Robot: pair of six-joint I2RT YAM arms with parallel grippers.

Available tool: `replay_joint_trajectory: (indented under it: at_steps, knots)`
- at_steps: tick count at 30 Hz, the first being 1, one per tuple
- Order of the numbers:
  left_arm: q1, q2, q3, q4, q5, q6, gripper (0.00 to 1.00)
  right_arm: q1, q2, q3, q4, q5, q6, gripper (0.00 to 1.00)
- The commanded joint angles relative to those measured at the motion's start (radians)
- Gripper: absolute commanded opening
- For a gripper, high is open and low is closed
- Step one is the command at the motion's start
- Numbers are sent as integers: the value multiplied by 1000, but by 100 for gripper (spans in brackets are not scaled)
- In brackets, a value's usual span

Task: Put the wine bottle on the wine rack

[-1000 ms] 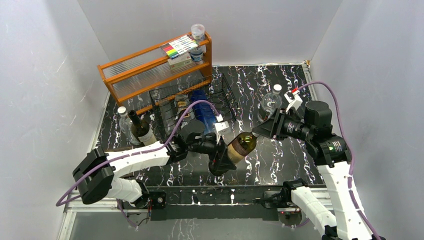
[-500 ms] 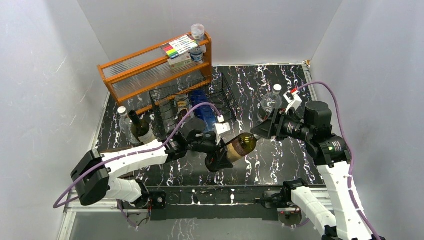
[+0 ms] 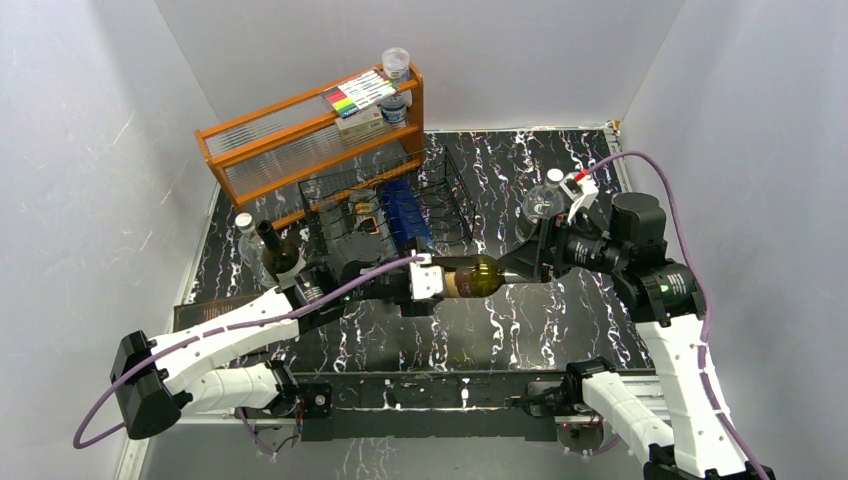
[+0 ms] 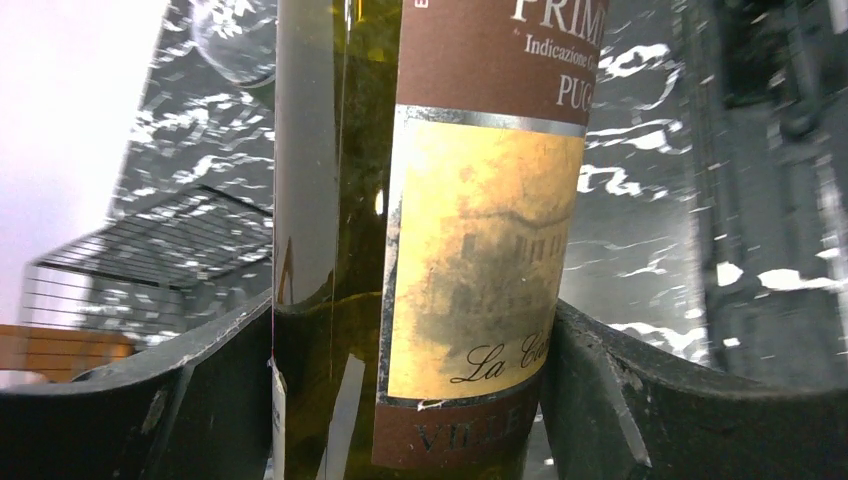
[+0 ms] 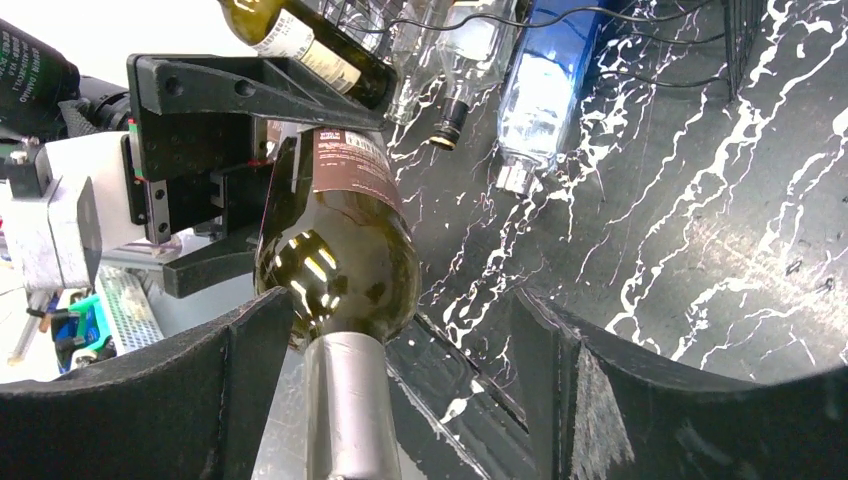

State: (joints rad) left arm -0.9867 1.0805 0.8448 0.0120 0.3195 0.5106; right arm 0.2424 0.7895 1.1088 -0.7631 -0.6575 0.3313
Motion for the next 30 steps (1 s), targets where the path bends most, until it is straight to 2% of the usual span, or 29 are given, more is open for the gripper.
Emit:
replay_joint_trajectory:
  at_steps: [1, 5, 9, 17, 30]
  knots:
    - [-4, -43, 82, 73, -76, 293, 0, -3, 24, 61, -5, -56, -71, 89]
    - [-5, -37, 86, 84, -151, 421, 0, -2, 13, 80, -5, -86, -74, 89]
    - [-4, -39, 70, 125, -169, 522, 0, -1, 4, 51, -27, -92, -83, 88]
    - [-5, -34, 78, 150, -125, 564, 0, 6, 5, -21, -38, -120, -82, 87]
    - [-4, -3, 102, 159, -92, 661, 0, 70, 37, -68, -33, -131, -80, 80]
